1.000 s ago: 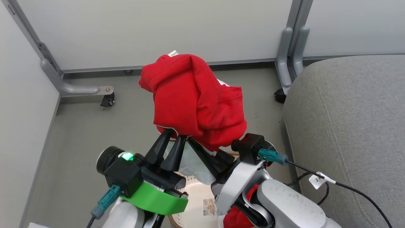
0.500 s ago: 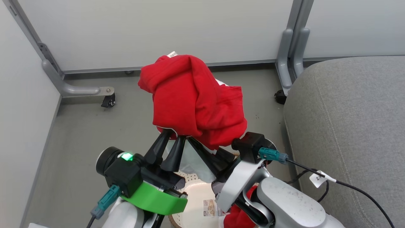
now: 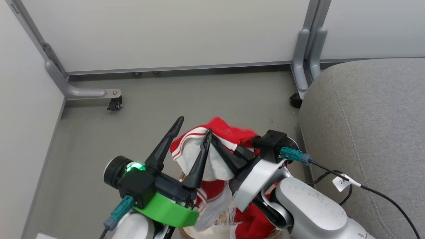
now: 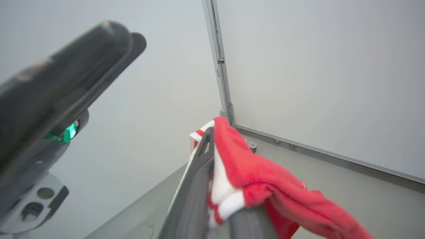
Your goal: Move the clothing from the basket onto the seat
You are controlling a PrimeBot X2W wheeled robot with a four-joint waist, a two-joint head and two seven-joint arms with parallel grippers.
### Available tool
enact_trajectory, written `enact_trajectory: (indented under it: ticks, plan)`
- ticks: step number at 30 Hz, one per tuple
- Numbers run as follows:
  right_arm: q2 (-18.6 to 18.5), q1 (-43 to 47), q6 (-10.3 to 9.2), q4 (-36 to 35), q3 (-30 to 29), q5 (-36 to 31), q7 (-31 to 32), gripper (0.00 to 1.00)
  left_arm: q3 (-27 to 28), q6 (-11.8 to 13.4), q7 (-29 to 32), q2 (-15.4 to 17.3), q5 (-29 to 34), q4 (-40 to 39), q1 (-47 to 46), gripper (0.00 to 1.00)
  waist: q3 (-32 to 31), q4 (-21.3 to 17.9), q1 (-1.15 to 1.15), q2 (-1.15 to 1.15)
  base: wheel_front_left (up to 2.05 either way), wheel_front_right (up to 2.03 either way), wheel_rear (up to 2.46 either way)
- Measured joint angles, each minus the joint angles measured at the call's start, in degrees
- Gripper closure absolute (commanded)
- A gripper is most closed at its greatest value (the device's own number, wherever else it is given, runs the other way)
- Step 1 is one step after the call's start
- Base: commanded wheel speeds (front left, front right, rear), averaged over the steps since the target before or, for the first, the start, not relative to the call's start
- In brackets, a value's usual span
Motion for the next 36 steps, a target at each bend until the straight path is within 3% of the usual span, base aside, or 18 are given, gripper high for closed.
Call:
enact_trajectory:
  ticks: [14,23,36]
  plan:
    - [-0.99,-0.48,0.00,2.55,-3.72,-1.37,-0.33,1.00,-8.84,-0.31,5.56,5.68,0.11,3.81,2.18,0.00,0.99,-0.02,0.00,0.00,0.00,0.00,0.00]
    - [-1.25,-0.48,0.00,2.96,-5.55,-1.98,-0.33,1.00,-9.94,-0.33,5.65,7.25,-1.04,3.85,2.21,0.00,1.37,-0.72,0.00,0.00,0.00,0.00,0.00]
    - [-1.22,-2.32,0.00,2.33,-7.97,-3.37,0.02,1.00,-10.51,0.10,6.25,8.44,-1.42,1.19,1.21,0.00,2.96,-7.48,0.00,0.00,0.00,0.00,0.00]
